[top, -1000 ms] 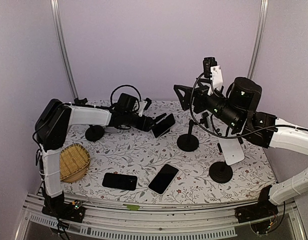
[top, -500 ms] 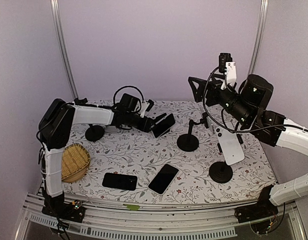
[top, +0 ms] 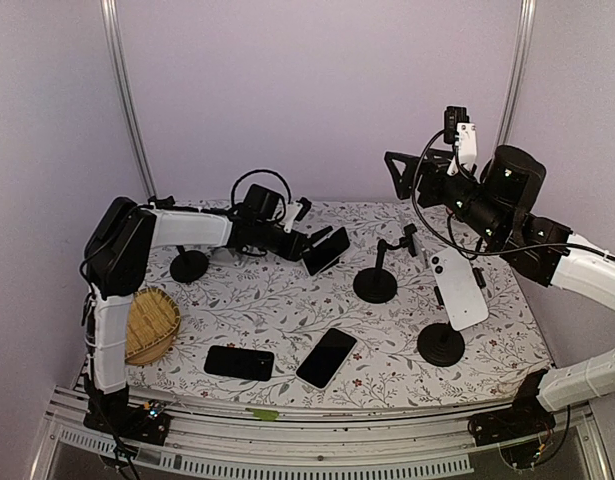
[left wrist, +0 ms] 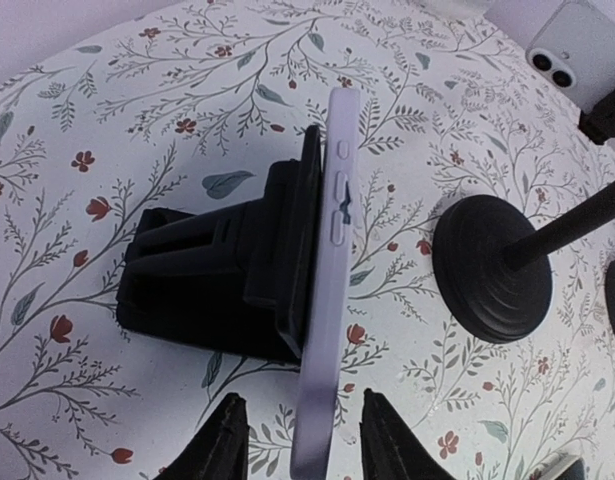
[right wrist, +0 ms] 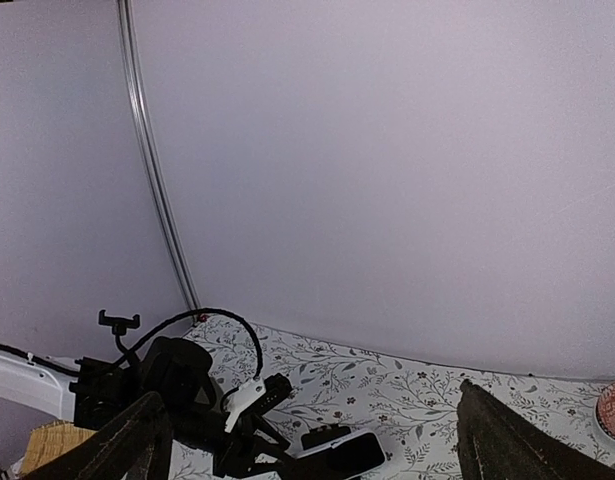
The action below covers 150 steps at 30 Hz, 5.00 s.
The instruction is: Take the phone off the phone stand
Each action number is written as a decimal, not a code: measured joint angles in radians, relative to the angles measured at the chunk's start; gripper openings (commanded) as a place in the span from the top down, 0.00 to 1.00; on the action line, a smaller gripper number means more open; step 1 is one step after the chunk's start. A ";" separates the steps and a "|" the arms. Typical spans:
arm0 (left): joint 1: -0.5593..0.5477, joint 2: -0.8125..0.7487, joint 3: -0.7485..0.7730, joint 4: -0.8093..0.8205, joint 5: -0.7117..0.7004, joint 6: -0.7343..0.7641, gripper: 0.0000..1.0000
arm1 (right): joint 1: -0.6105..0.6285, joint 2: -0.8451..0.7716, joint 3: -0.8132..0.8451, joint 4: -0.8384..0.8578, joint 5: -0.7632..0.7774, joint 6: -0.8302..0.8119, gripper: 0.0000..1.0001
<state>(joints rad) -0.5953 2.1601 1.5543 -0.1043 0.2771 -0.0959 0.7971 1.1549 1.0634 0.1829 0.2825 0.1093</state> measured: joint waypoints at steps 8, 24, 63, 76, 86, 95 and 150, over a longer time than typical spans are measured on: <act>0.000 0.012 0.011 -0.015 0.003 0.000 0.65 | -0.002 0.000 -0.010 -0.003 -0.014 0.007 0.01; 0.000 0.041 0.029 -0.039 0.023 0.003 0.73 | -0.006 0.000 -0.010 -0.003 -0.029 0.008 0.01; -0.174 -0.216 -0.071 -0.097 -0.129 -0.046 1.00 | -0.006 0.000 -0.010 -0.003 -0.032 0.008 0.01; -0.221 -0.595 -0.470 0.036 -0.204 -0.169 1.00 | -0.006 0.000 -0.018 0.005 -0.034 0.023 0.01; -0.267 -0.790 -0.777 0.108 -0.263 -0.302 1.00 | -0.006 0.013 -0.020 0.027 -0.057 0.033 0.01; -0.290 -0.872 -0.988 0.282 -0.318 -0.448 1.00 | -0.006 0.072 -0.019 0.027 -0.072 0.034 0.01; -0.313 -0.537 -1.133 0.772 -0.408 -0.788 0.81 | -0.006 0.117 -0.006 0.028 -0.069 0.034 0.01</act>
<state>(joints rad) -0.9081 1.6230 0.4210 0.6678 -0.1310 -0.8837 0.7906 1.2720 1.0573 0.2111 0.2138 0.1429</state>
